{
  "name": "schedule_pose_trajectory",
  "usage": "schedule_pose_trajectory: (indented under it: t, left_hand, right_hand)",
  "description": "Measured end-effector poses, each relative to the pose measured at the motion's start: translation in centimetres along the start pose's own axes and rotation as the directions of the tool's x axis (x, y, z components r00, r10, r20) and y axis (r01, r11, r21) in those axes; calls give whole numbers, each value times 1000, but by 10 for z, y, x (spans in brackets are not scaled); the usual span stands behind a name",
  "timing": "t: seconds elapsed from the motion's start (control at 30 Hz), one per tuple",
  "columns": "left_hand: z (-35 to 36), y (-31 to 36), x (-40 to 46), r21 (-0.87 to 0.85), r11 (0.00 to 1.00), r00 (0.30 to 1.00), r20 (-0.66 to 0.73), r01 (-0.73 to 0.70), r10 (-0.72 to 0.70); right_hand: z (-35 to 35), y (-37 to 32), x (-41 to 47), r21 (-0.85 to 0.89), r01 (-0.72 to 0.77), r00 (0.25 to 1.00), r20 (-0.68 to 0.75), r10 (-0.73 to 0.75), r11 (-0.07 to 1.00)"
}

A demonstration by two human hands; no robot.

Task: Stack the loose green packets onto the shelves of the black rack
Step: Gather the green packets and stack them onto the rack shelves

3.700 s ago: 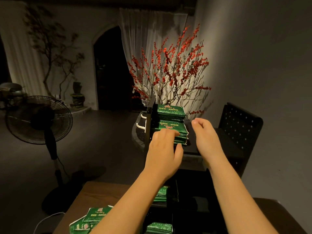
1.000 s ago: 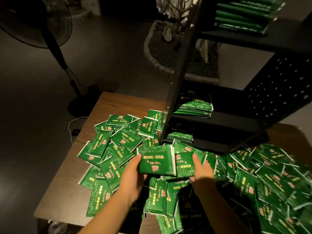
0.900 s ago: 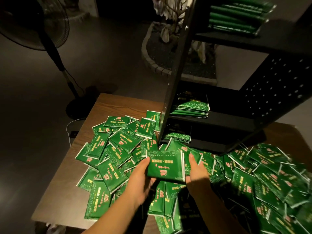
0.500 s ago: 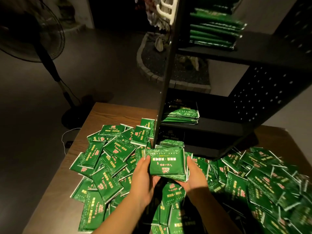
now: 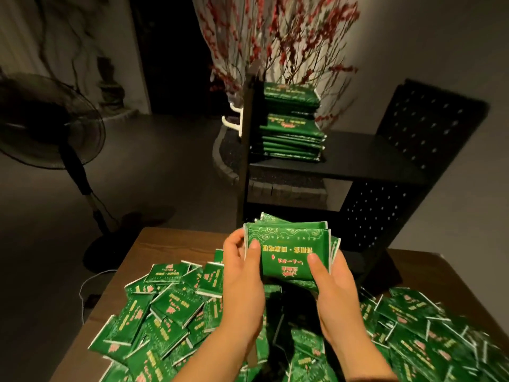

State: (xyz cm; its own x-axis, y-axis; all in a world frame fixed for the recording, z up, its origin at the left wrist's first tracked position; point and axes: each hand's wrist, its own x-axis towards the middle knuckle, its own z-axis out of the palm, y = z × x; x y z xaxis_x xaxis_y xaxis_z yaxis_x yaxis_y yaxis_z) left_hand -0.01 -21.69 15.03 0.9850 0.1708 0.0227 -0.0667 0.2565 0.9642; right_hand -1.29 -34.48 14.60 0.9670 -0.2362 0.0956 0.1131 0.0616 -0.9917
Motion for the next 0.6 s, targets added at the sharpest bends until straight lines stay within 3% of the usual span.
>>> schedule_pose_trajectory:
  t: [0.17, 0.37, 0.5, 0.6]
  left_hand:
    - [17, 27, 16, 97, 976, 964, 202, -197, 174]
    - [38, 58, 28, 203, 914, 872, 427, -352, 241]
    - [50, 93, 43, 289, 822, 817, 480, -491, 320]
    - [62, 129, 56, 326, 767, 812, 421, -552, 405]
  right_hand:
    - [-22, -45, 18, -80, 194, 981, 43, -191, 978]
    - [-42, -81, 44, -92, 255, 962, 128, -242, 963]
    - [-51, -112, 63, -90, 316, 944, 132, -303, 944]
    - [-43, -142, 82, -93, 369, 927, 101, -360, 925]
